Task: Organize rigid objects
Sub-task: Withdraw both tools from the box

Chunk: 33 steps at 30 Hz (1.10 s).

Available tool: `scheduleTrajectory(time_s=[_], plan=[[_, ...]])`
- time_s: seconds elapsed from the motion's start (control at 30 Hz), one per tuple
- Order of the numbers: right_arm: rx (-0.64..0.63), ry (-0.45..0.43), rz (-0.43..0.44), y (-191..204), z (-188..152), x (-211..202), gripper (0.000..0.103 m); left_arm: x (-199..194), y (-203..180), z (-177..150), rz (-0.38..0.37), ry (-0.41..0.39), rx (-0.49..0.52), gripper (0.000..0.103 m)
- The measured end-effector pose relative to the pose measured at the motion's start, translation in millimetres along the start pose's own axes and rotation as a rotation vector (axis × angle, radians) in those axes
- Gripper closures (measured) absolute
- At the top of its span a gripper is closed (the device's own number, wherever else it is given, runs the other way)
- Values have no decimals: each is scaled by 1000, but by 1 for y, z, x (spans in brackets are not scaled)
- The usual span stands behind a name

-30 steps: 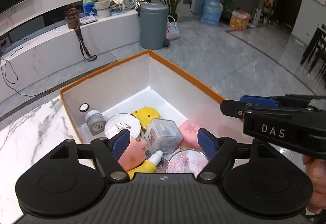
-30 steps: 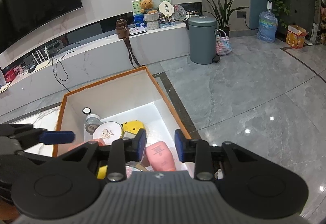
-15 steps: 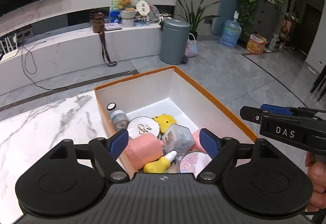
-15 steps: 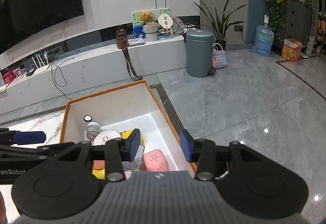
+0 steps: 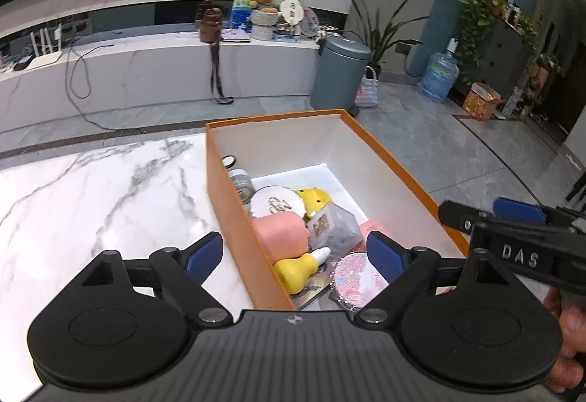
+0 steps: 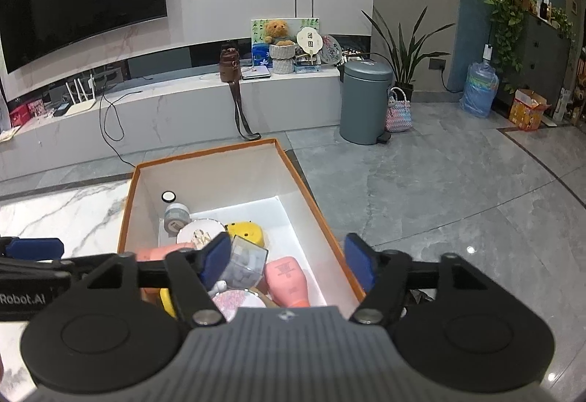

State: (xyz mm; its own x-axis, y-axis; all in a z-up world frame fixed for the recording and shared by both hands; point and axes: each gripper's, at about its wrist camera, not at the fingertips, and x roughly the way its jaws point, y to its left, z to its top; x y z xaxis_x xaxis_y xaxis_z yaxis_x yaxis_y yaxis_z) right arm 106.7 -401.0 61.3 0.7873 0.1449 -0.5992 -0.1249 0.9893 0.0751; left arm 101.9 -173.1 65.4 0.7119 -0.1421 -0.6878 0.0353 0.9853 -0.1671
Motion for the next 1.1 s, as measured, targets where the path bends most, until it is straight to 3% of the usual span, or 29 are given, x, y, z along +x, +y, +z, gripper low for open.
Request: scheduleTrajectory(time_s=[0.1, 0.2, 0.57, 1.1], plan=[[-17, 14, -22, 6, -3, -1, 14, -1, 0, -1, 25, 12, -6, 0], [-58, 40, -26, 13, -6, 0, 9, -1, -1, -2, 49, 23, -8, 0], [-60, 122, -51, 14, -13, 14, 7, 4, -11, -10, 134, 63, 47, 0], [-72, 140, -86, 13, -16, 19, 7, 6, -16, -16, 118, 95, 52, 0]])
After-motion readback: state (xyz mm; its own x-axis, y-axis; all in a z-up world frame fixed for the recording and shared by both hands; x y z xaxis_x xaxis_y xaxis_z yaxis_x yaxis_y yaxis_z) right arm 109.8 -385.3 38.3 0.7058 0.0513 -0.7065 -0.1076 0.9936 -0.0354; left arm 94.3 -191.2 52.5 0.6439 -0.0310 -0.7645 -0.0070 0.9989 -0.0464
